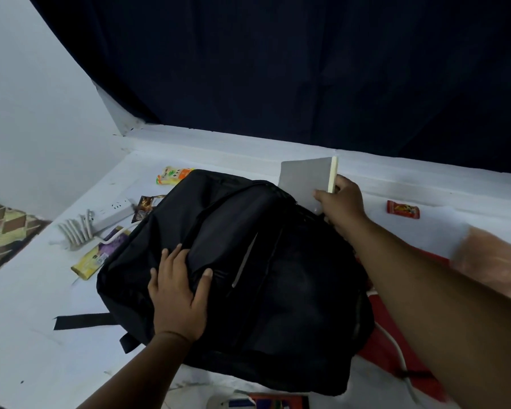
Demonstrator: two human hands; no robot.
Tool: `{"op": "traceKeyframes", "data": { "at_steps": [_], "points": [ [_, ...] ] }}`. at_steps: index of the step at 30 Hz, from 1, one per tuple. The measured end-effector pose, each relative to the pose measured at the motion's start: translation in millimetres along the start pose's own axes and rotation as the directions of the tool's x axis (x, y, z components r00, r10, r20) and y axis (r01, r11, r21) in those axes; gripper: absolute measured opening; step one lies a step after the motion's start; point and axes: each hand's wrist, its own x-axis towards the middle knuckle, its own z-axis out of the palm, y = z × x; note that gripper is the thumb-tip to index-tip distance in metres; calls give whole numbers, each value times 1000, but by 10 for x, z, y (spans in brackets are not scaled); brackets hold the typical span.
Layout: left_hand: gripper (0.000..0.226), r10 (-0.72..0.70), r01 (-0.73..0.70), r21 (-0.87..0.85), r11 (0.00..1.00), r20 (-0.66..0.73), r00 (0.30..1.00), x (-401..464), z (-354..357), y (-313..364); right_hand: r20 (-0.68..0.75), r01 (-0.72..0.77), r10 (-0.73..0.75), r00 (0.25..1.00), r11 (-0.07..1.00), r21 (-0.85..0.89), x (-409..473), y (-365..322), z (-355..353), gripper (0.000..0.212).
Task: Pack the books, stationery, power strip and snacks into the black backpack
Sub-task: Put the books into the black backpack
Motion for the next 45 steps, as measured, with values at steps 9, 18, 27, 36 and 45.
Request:
{"op": "traceKeyframes", "data": {
  "at_steps": [9, 18, 27, 36, 45],
  "points": [
    [76, -3, 3, 8, 1000, 13, 1000, -7, -49, 37, 5, 381, -386, 923, 908, -177, -448, -566, -212, 23],
    [89, -103, 115, -71, 991, 153, 983, -19, -220, 173, -359, 510, -465, 809, 860, 35, -1323, -873, -414, 37],
    [19, -130, 172, -335, 926, 145, 981, 186, -719, 408, -442, 310, -174, 880, 916, 257, -1780, -767, -535, 40],
    [10, -88, 136, -477, 868, 121, 989, 421, -1081, 745, -201, 34, -7, 980, 991, 132, -1915, -516, 46, 26],
    [10, -54, 126, -509, 852, 155, 987, 445, -1184, 716, 170, -448, 425, 889, 729, 518, -1938, -127, 605, 31]
  ]
}}
